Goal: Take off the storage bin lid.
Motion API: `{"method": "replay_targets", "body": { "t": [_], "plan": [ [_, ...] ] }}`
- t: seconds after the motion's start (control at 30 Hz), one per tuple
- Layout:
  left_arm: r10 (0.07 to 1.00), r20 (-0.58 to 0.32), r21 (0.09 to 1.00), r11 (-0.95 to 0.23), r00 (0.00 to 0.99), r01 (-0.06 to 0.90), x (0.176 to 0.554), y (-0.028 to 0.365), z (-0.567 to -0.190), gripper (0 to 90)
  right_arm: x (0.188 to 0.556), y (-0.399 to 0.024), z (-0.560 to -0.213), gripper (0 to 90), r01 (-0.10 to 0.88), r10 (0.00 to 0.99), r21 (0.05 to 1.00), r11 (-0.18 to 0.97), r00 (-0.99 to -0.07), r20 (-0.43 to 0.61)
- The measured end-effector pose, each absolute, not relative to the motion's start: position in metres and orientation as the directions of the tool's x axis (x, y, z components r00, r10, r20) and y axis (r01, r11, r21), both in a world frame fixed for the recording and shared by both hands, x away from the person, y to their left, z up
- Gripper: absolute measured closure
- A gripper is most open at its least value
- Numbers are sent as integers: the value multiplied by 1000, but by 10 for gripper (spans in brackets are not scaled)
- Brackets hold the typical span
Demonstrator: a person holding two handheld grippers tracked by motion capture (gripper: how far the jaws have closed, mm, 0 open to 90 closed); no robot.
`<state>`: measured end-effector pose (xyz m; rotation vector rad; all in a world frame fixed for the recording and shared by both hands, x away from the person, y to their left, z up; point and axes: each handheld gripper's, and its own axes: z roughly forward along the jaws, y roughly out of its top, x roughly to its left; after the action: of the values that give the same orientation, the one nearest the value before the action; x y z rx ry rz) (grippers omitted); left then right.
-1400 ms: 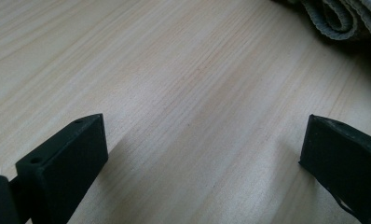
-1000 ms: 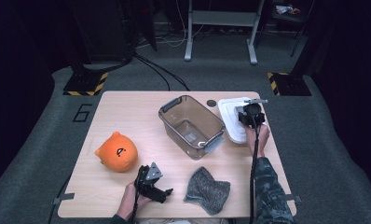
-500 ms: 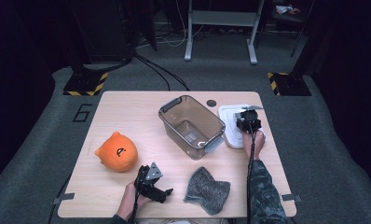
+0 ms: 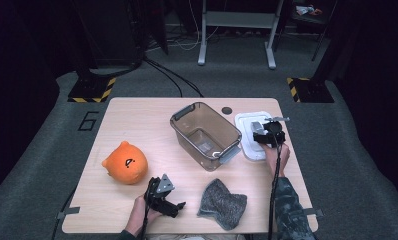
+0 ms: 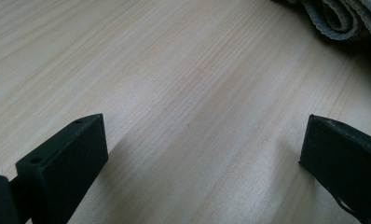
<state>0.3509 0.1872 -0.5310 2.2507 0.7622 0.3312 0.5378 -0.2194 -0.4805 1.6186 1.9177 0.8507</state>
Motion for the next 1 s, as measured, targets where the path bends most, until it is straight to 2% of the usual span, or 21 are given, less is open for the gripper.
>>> {"method": "replay_targets", "body": {
  "t": [0.1, 0.17, 0.4, 1.0],
  "plan": [
    [611, 10, 710, -561, 792, 424, 351, 187, -531, 2, 525, -222, -477, 220, 668, 976, 737, 98, -210, 61],
    [611, 10, 710, -562, 792, 424, 351, 187, -531, 2, 516, -222, -475, 167, 655, 973, 744, 129, -229, 33],
    [611, 10, 710, -561, 791, 425, 351, 187, -531, 2, 483, -224, -474, 97, 607, 964, 777, 167, -268, 2],
    [611, 10, 710, -561, 792, 425, 351, 187, -531, 2, 425, -233, -507, 25, 628, 959, 752, 201, -282, -21]
  ]
}}
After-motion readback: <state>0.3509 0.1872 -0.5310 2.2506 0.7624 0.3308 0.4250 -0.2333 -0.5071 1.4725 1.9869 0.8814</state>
